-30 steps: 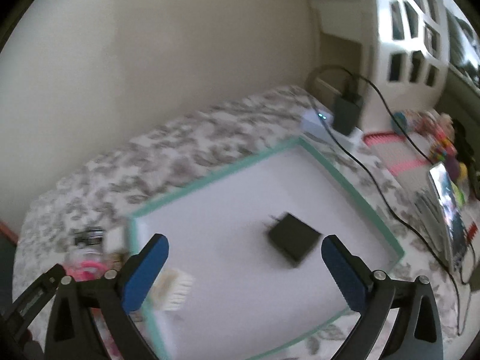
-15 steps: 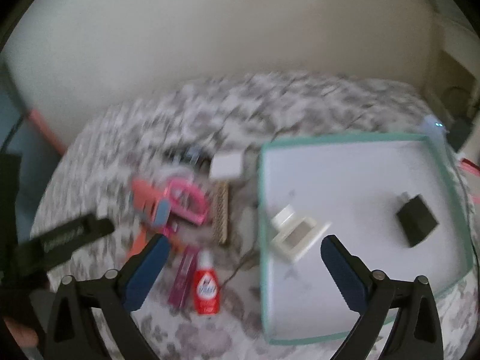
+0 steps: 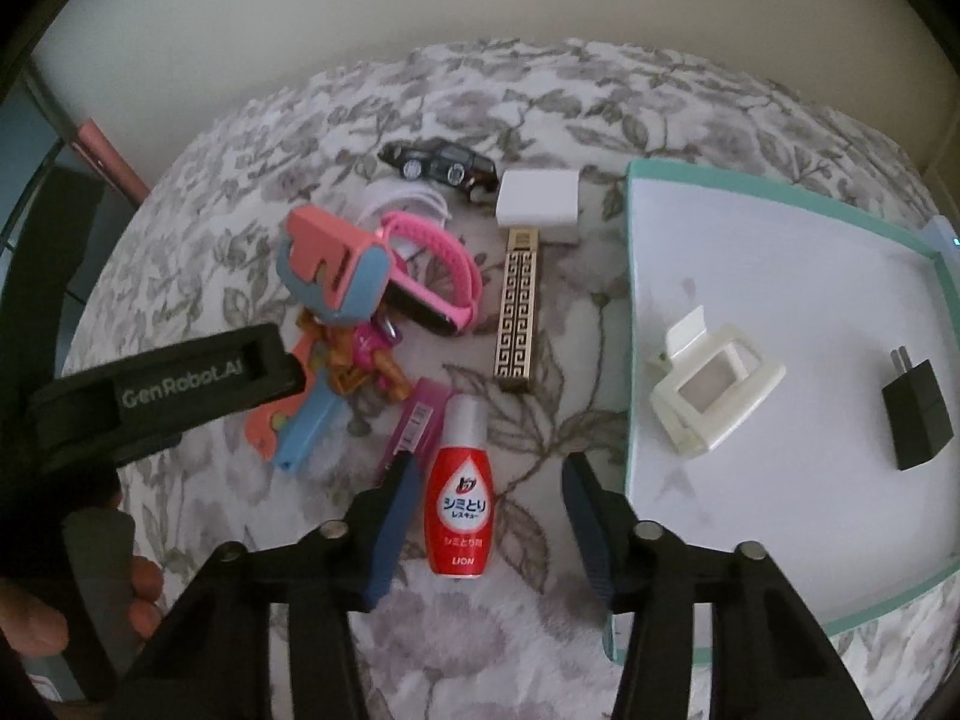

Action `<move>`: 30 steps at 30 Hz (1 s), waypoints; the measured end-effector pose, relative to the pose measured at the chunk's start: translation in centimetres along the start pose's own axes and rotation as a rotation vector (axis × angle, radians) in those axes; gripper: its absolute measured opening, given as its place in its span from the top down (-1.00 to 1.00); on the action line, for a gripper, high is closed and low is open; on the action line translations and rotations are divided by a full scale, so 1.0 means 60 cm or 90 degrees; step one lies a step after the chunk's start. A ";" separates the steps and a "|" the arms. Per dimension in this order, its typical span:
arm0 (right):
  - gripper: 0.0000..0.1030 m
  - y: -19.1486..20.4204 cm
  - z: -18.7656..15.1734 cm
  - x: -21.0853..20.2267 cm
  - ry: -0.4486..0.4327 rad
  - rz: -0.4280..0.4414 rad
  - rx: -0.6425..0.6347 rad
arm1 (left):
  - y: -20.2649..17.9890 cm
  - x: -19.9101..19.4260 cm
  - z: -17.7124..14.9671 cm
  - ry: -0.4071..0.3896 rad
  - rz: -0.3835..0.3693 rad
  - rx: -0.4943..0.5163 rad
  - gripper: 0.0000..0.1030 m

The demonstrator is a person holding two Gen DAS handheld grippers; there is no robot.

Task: Organize rigid objects
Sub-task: 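Return both tools to the pile of items, then close the right gripper on the red bottle while the left gripper grasps the pink-blue toy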

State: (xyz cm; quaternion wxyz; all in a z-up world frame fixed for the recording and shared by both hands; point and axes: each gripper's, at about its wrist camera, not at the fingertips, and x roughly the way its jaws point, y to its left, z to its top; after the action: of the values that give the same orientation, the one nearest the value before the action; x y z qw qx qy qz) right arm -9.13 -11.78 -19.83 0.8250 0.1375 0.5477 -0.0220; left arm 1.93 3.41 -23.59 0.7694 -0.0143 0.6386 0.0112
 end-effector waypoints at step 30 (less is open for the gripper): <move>0.10 0.002 -0.004 0.040 0.056 -0.018 -0.014 | -0.027 0.057 -0.012 0.027 -0.005 0.009 -0.94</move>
State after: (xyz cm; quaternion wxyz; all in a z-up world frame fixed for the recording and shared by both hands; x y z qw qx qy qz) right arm -8.35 -11.33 -22.10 0.8010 0.1216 0.5857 -0.0213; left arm 1.91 1.75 -27.06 0.7560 -0.0120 0.6545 0.0033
